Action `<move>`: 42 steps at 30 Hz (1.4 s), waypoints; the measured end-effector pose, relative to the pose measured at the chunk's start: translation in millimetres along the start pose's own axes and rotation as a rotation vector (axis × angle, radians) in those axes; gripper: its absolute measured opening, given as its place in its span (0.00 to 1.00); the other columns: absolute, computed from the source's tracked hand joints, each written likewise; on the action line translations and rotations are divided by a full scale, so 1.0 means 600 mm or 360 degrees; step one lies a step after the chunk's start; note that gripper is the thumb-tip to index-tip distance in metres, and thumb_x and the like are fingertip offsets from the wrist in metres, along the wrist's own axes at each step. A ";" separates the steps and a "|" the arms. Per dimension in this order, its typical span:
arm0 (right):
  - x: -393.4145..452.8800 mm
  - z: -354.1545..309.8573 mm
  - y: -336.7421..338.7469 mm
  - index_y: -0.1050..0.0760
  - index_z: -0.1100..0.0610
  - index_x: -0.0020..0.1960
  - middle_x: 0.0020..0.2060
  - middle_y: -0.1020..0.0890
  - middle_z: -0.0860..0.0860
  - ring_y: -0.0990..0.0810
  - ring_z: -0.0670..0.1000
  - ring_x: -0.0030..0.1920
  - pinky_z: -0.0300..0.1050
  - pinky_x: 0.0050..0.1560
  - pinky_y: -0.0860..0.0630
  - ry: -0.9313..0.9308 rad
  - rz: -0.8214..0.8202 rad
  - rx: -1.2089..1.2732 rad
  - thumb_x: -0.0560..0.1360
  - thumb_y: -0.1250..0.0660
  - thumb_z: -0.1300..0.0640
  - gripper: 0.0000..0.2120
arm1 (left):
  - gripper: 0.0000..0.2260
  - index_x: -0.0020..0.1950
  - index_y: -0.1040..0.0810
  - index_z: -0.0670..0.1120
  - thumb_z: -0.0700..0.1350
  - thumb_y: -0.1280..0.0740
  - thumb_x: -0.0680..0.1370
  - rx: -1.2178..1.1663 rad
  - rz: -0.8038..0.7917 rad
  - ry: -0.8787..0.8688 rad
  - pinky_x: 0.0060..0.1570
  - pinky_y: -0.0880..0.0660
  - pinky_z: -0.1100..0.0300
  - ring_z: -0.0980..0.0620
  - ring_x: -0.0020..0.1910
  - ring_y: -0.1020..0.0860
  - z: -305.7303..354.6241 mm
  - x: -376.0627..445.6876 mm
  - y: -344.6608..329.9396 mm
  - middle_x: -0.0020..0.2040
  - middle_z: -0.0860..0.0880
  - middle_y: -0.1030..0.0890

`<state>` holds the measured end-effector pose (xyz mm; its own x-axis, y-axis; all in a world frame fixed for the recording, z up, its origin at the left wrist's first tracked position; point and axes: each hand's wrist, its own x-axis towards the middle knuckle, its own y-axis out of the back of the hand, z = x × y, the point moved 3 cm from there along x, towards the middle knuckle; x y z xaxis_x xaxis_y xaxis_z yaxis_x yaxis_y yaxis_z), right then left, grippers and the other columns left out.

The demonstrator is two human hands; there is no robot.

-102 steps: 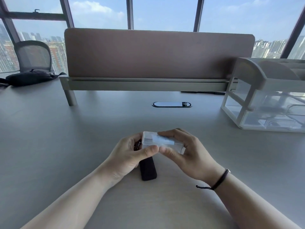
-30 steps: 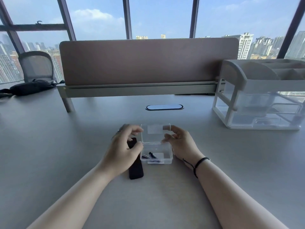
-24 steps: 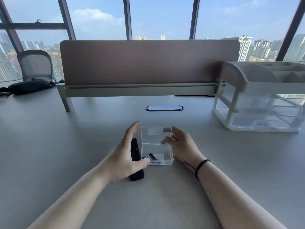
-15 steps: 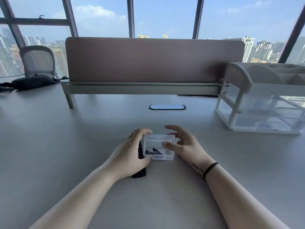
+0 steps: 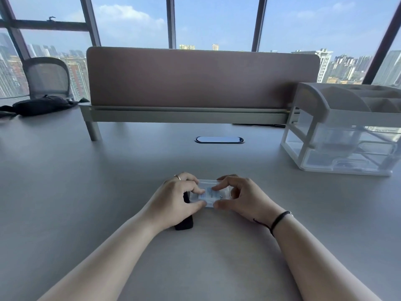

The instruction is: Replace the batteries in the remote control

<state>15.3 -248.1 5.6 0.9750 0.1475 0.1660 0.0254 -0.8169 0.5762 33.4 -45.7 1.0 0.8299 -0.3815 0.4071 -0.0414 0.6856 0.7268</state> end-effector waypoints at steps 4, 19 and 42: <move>0.001 0.002 0.001 0.18 0.41 0.41 0.60 0.22 0.43 0.31 0.39 0.28 0.29 0.35 0.33 0.0030 -0.0017 -0.0048 0.64 0.19 0.55 0.13 | 0.09 0.47 0.13 0.51 0.52 0.24 0.70 0.0024 -0.0006 -0.0012 0.52 0.27 0.63 0.55 0.51 0.20 0.002 0.001 -0.002 0.58 0.57 0.18; 0.013 0.029 0.027 0.19 0.47 0.59 0.69 0.26 0.46 0.26 0.48 0.67 0.32 0.57 0.37 -0.0103 0.0371 -0.0438 0.75 0.29 0.56 0.13 | 0.29 0.68 0.30 0.63 0.66 0.31 0.69 0.0019 -0.0119 0.0223 0.66 0.36 0.59 0.58 0.76 0.42 -0.011 -0.016 0.008 0.78 0.56 0.40; 0.002 0.036 0.021 0.27 0.41 0.68 0.74 0.31 0.47 0.28 0.50 0.71 0.45 0.64 0.29 -0.0083 0.0507 -0.0538 0.75 0.31 0.54 0.23 | 0.34 0.75 0.39 0.63 0.70 0.38 0.71 0.0153 -0.0355 0.0364 0.66 0.36 0.59 0.62 0.74 0.38 -0.007 -0.054 0.018 0.79 0.65 0.47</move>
<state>21.3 -270.0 -4.2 0.9326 -0.1168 0.3414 -0.3420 -0.5882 0.7329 8.8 -23.4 -6.7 0.9274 -0.3591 0.1050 0.1123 0.5348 0.8375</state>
